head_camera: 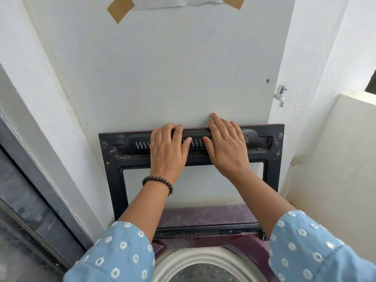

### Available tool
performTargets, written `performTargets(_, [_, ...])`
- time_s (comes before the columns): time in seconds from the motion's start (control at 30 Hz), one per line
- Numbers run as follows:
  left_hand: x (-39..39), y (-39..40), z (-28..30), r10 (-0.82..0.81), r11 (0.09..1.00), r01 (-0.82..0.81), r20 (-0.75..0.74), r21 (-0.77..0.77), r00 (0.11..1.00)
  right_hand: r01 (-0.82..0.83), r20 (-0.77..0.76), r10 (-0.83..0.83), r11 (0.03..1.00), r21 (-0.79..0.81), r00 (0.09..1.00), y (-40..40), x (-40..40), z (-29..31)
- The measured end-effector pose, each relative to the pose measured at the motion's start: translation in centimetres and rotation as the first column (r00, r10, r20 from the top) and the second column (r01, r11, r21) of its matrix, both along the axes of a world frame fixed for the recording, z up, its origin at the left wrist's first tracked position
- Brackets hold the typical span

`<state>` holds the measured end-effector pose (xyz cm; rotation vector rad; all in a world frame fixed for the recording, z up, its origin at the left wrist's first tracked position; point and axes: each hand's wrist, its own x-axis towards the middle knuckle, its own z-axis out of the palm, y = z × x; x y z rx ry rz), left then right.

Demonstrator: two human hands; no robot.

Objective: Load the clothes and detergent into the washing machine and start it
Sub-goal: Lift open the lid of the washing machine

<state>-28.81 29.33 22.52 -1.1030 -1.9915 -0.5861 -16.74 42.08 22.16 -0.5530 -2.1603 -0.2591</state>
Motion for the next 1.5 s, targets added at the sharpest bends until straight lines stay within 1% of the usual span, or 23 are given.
performTargets(0.13, [-0.4, 0.2, -0.3, -0.016, 1.0, 0.016, -0.015, 0.019, 1.0, 0.001, -0.035, 0.001, 0.999, 0.04, 0.999, 0.2, 0.1, -0.6])
performTargets(0.27, [-0.8, 0.5, -0.3, -0.022, 0.999, 0.022, -0.019, 0.028, 1.0, 0.004, -0.088, -0.002, 1.0, 0.022, 0.996, 0.3, -0.3, -1.5])
performTargets(0.43, [-1.4, 1.0, -0.1, -0.067, 0.998, 0.067, 0.037, -0.002, 0.997, -0.017, -0.094, 0.018, 1.0, 0.012, 0.995, 0.7, -0.9, -2.0])
performTargets(0.6, [-1.3, 1.1, 0.0, -0.094, 0.995, 0.091, 0.056, 0.045, 0.994, -0.026, -0.093, 0.027, 1.0, 0.012, 0.995, 0.9, -1.1, -2.2])
performTargets(0.73, [-0.8, 0.9, 0.4, -0.064, 0.998, 0.062, 0.077, 0.017, 0.995, -0.025, -0.055, 0.024, 1.0, -0.007, 0.998, 0.7, -0.9, -2.1])
performTargets(0.8, [-0.4, 0.7, 0.6, -0.02, 0.999, 0.022, 0.091, -0.028, 0.996, -0.015, -0.016, 0.015, 0.999, -0.032, 1.0, 0.4, -0.6, -2.0])
performTargets(0.87, [0.1, 0.5, 0.7, 0.013, 0.994, -0.003, 0.094, -0.106, 0.995, -0.001, 0.042, 0.004, 0.997, -0.073, 0.999, 0.0, -0.3, -1.7])
performTargets(0.93, [0.8, 0.0, 0.7, 0.007, 0.983, 0.017, 0.131, -0.183, 0.991, 0.009, 0.118, 0.006, 0.992, -0.127, 0.993, -0.6, 0.2, -1.2])
performTargets(1.0, [1.6, -0.9, 0.8, 0.003, 0.964, 0.055, 0.22, -0.259, 0.976, 0.014, 0.188, 0.025, 0.979, -0.201, 0.982, -1.3, 0.9, -0.7])
performTargets(1.07, [2.3, -1.9, 0.7, 0.022, 0.945, 0.072, 0.284, -0.318, 0.959, 0.006, 0.228, 0.065, 0.955, -0.298, 0.972, -2.3, 1.8, -0.1])
performTargets(1.17, [4.0, -3.5, 0.5, 0.025, 0.929, 0.095, 0.315, -0.359, 0.949, -0.01, 0.264, 0.126, 0.916, -0.4, 0.956, -4.0, 3.4, 0.5])
performTargets(1.3, [6.7, -5.9, 0.3, -0.005, 0.932, 0.139, 0.37, -0.335, 0.929, -0.051, 0.238, 0.164, 0.907, -0.419, 0.957, -7.1, 5.7, 0.6])
performTargets(1.5, [10.2, -9.4, 0.2, -0.067, 0.937, 0.183, 0.36, -0.299, 0.931, -0.119, 0.145, 0.194, 0.902, -0.415, 0.97, -11.2, 8.6, 1.1])
